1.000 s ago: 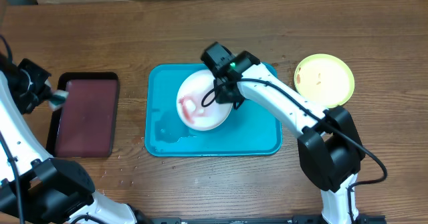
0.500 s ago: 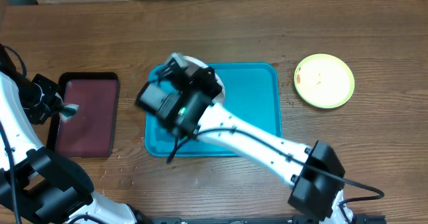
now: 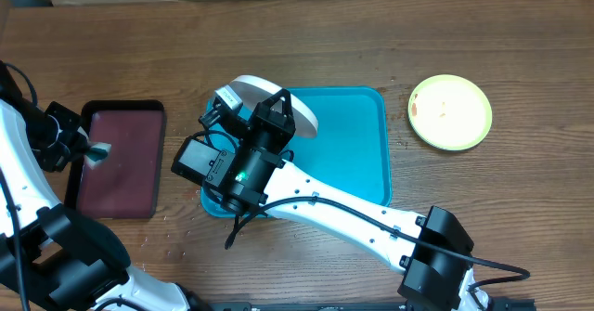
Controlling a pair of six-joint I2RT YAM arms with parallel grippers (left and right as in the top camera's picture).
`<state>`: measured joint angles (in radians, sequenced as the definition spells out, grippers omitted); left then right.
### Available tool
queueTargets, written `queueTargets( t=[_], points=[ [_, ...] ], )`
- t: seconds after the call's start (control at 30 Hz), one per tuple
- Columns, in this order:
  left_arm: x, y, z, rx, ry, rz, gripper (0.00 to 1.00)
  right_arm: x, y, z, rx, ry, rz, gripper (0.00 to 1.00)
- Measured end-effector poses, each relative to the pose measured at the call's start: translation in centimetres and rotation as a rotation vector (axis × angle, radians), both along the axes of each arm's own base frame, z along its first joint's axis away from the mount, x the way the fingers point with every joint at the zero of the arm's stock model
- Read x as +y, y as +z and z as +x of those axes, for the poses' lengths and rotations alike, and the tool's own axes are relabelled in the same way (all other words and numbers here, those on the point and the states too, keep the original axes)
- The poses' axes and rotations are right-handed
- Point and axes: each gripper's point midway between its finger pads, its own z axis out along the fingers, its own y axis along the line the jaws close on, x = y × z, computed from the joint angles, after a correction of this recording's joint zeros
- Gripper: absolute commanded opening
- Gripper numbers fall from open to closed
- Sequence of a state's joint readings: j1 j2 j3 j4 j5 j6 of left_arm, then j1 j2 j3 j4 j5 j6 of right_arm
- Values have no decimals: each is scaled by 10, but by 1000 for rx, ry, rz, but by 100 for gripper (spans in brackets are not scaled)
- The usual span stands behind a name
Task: Clean dirty plates on tray and stack at the side
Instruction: 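Tilt the white plate up with the right gripper and lower it back, then bring the sponge back over the white plate with the left gripper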
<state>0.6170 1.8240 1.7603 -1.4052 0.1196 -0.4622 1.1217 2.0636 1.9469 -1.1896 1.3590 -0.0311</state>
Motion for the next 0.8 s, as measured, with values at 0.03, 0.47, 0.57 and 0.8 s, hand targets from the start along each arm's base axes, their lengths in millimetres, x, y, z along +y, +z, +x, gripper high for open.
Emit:
queueTargets(
  t=[0.03, 0.47, 0.57, 0.8],
  points=[
    [0, 0, 0, 0, 0, 0, 4, 0, 1, 0, -3, -1, -3, 4],
    [-20, 6, 20, -122, -120, -98, 4, 0, -89, 11, 489, -34, 439, 4],
    [-35, 11, 31, -191, -205, -149, 4, -24, -120, 31, 675, -155, 682, 4],
    [-110, 27, 63, -344, -515, -276, 4, -86, -186, 46, 952, -398, 1033, 4]
  ],
)
